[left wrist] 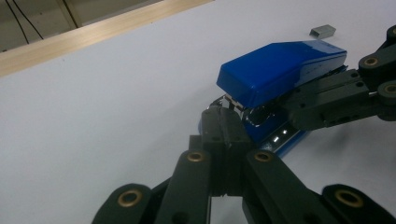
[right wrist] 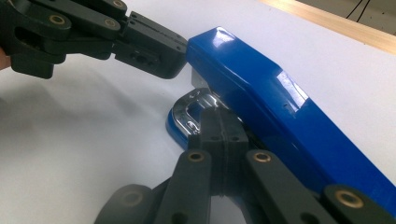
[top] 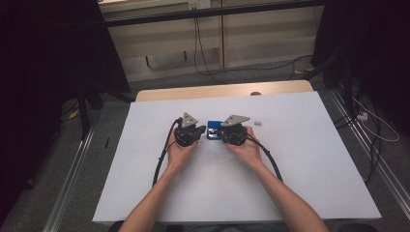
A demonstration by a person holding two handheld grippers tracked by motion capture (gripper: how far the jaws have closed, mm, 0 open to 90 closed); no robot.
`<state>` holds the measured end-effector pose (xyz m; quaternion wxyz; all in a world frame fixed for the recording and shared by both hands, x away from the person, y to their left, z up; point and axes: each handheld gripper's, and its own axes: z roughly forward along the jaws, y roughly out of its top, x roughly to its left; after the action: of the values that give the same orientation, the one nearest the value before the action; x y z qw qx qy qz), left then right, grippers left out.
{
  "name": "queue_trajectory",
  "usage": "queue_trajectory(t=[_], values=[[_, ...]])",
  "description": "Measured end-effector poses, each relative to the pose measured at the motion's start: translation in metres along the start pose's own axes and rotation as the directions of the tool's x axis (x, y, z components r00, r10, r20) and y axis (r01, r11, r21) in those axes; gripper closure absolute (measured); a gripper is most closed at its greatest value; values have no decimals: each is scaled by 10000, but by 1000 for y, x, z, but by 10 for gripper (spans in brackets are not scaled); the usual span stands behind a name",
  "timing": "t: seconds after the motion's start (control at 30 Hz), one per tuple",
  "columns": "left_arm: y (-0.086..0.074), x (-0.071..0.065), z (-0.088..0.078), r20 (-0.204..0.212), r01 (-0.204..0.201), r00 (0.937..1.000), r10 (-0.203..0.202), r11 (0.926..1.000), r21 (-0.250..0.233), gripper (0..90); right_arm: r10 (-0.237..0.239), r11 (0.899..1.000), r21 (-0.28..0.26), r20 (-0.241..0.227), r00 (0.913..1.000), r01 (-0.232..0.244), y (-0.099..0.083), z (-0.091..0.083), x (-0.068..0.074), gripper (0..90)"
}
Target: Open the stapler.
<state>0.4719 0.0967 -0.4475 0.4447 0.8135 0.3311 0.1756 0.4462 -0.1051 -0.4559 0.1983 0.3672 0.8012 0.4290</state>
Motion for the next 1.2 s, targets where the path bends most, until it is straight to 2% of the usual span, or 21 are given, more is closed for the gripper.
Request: queue_trajectory(t=[0.27, 0.37, 0.4, 0.97, 1.07, 1.2], values=[[1, -6, 5, -173, -266, 9995, 269, 9995, 171, 900, 28, 10000, 15, -5, 10000, -28, 0, 0, 0, 900], [2, -6, 5, -186, -272, 9995, 273, 9996, 75, 900, 21, 10000, 17, -4, 10000, -21, 0, 0, 0, 900], [2, -7, 4, -251, -389, 9989, 390, 9992, 72, 900, 15, 10000, 14, -1, 10000, -15, 0, 0, 0, 900], [4, -6, 3, -118, -371, 9992, 369, 9992, -161, 900, 7, 10000, 5, 10, 10000, -7, 0, 0, 1, 900], [6, -8, 1, -147, -404, 9991, 400, 9989, -250, 900, -177, 9998, 3, 181, 9997, 177, 0, -1, 3, 900], [8, -8, 0, -87, -354, 9993, 351, 9988, -343, 900, -158, 9999, 2, 154, 9998, 158, 0, -1, 4, 900]])
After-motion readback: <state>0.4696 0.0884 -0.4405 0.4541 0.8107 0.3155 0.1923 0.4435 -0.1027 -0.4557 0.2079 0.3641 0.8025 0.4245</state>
